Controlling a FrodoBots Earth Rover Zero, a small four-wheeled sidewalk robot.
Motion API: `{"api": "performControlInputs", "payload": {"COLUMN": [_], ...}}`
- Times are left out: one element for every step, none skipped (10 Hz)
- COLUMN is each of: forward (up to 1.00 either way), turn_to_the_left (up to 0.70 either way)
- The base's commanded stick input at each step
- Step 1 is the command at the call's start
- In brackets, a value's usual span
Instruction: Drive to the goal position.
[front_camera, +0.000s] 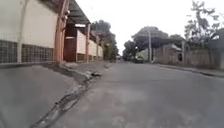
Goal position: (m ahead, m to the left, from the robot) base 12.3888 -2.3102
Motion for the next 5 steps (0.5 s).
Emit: {"api": "performControlInputs", "payload": {"forward": [0.70,0.70,0.70,0.70,0.70], "turn_to_the_left": [0.00,0.00,0.00,0.00,0.00]}}
